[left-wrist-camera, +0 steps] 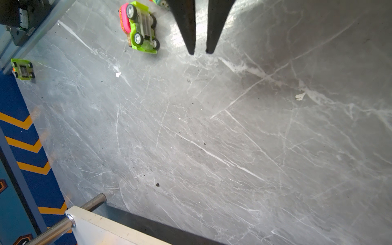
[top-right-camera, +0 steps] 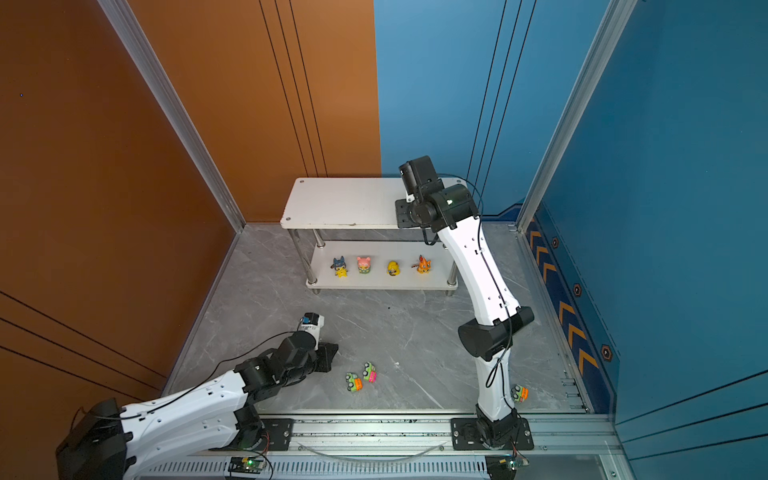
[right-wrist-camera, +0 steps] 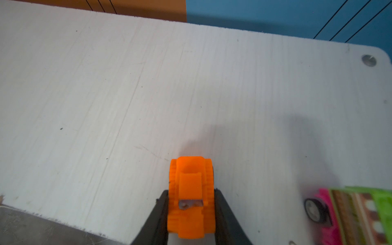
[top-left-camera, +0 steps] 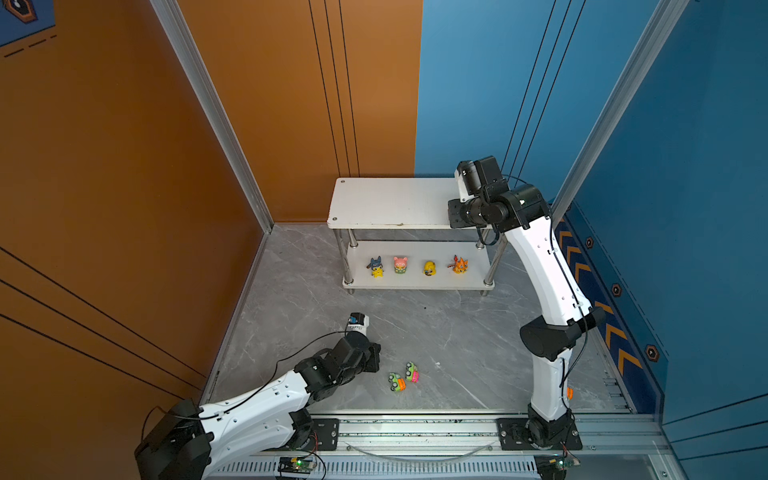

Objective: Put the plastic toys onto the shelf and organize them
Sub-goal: 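Lower the orange car onto the top shelf beside the pink truck, open right gripper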

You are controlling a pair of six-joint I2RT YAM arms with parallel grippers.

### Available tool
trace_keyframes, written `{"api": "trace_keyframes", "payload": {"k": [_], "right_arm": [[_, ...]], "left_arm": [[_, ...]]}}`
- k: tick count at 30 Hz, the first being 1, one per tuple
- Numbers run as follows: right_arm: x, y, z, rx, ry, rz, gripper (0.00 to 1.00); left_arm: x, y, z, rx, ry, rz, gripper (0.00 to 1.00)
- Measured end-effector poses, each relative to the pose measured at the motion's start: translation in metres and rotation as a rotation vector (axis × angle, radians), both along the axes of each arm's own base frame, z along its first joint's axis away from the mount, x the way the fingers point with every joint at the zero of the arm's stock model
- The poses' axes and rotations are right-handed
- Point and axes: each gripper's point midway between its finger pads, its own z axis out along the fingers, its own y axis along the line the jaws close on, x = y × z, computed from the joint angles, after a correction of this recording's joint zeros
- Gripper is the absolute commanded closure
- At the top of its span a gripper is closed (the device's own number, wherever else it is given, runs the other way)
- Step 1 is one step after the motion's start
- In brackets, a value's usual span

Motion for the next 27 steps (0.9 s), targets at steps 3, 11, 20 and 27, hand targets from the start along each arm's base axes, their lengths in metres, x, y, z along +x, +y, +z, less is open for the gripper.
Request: {"api": "trace_keyframes", "payload": {"k": [3, 11, 20, 27], "right_arm": [[0.000, 0.000, 0.000, 0.001, 0.000, -0.001, 0.64], [0.000, 0.001, 0.000, 0.004, 0.001, -0.002, 0.54], [-0.009, -0.003, 0.012, 0.016, -0.020, -0.002, 0.53], [-0.079, -0.003, 0.053, 0.014, -0.101, 0.058, 0.52]], "left_arm": [[0.000, 0.000, -0.001, 0.001, 0.001, 0.000, 0.86], [0.000, 0.000, -0.003, 0.007, 0.006, 0.000, 0.86], [0.000, 0.000, -0.002, 0.013, 0.004, -0.005, 0.85], [0.000, 0.006, 0.012, 0.007, -0.031, 0.009, 0.83]]}}
